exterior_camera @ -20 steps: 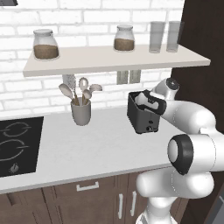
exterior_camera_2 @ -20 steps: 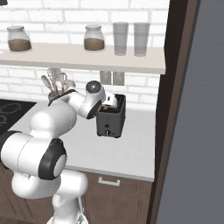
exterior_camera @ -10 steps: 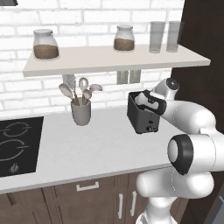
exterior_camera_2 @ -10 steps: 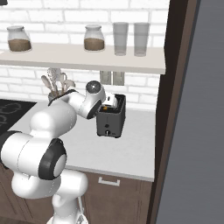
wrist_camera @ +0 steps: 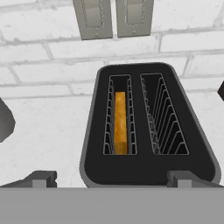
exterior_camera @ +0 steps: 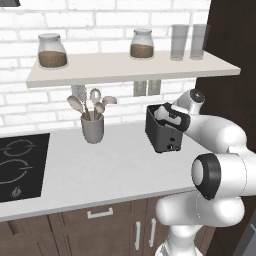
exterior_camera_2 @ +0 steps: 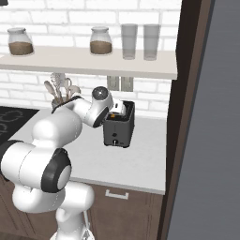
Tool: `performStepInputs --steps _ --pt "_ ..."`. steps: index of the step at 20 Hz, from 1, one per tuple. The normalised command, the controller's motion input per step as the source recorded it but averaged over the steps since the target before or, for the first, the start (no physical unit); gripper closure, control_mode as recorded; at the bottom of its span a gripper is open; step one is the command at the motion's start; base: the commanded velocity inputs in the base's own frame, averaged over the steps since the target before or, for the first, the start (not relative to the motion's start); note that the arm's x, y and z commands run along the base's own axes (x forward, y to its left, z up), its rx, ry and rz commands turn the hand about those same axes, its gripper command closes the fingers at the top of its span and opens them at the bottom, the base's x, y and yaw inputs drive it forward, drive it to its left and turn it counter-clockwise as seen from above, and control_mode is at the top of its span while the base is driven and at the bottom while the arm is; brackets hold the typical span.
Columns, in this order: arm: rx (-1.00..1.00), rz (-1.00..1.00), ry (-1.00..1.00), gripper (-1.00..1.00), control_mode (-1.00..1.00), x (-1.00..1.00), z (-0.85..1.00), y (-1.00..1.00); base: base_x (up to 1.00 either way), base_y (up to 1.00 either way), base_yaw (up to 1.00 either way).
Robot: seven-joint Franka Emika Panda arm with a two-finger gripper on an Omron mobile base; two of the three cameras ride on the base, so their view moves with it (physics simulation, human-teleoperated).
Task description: Start the toaster. Once the lever pops up, take the bread to the plate on the dining counter.
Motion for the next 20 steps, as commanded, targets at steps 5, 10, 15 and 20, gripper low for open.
performStepInputs --steps 5,10,15,20 --pt "0.00 0.00 0.00 -1.00 -1.00 0.00 0.00 0.00 0.00 0.00 0.00" --pt "0.00 0.00 0.00 -1.00 -1.00 0.00 0.00 0.00 0.00 0.00 0.00" --pt "0.00 0.00 0.00 -1.00 -1.00 0.00 0.00 0.00 0.00 0.00 0.00" --pt "0.00 0.00 0.00 -1.00 -1.00 0.00 0.00 0.00 0.00 0.00 0.00"
